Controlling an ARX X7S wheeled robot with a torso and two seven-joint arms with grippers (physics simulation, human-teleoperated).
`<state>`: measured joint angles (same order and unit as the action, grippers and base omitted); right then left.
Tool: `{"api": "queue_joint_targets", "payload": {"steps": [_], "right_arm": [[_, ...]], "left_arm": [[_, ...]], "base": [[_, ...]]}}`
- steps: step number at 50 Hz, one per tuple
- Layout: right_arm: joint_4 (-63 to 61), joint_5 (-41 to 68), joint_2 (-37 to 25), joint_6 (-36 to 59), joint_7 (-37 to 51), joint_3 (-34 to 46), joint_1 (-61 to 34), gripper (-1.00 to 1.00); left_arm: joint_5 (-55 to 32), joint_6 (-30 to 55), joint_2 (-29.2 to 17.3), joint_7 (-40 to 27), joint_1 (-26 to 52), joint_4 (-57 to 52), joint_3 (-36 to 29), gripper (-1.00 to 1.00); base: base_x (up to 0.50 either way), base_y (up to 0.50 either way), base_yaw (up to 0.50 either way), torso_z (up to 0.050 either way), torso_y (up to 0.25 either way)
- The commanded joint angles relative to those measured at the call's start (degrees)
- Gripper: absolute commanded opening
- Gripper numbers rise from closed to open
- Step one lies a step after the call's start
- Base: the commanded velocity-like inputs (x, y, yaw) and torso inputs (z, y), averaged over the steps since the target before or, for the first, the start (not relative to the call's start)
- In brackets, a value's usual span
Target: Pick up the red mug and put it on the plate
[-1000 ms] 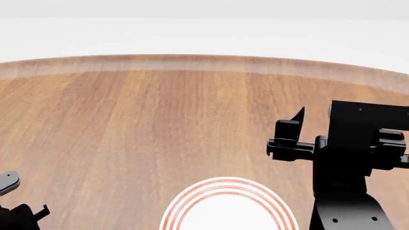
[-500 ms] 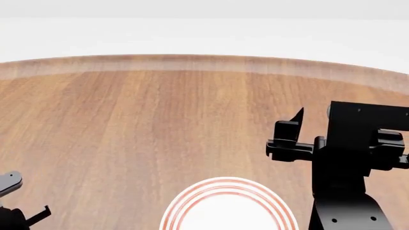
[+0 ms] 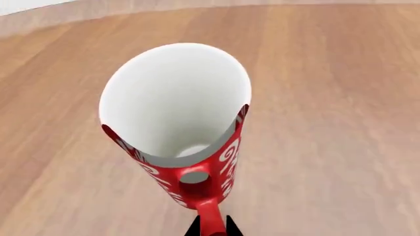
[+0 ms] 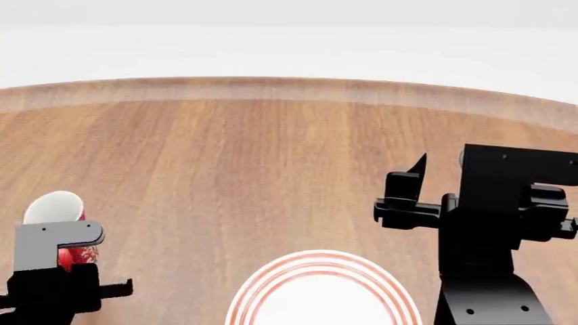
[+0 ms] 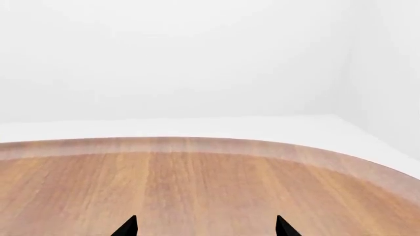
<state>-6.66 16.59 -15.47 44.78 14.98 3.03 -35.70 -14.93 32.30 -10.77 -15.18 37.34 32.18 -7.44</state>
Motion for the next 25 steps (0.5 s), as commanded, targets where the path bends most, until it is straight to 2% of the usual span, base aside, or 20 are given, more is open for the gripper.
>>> {"api": "queue_joint_targets", "payload": {"steps": [1, 13, 25], "right_arm": [[0.8, 0.3, 0.1, -0.4, -0.1, 0.2, -0.2, 1.0], [0.3, 0.8, -0.2, 0.3, 0.1, 0.0, -0.6, 1.0], [0.2, 1.2, -0.5, 0.1, 0.3, -0.2, -0.5, 1.0]], "left_arm": [[-0.9, 5.7, -1.1, 8.7, -1.7, -11.7, -7.1, -1.0], [-1.2, 7.9, -0.3, 15.0, 0.9, -13.4, -13.4, -1.0], [0.0, 6.8, 1.6, 19.9, 3.7, -12.4, -20.2, -1.0]], "base": [[0.0, 0.0, 0.0, 0.0, 0.0], [0.0, 0.0, 0.0, 0.0, 0.0], [0.0, 0.0, 0.0, 0.0, 0.0]]}}
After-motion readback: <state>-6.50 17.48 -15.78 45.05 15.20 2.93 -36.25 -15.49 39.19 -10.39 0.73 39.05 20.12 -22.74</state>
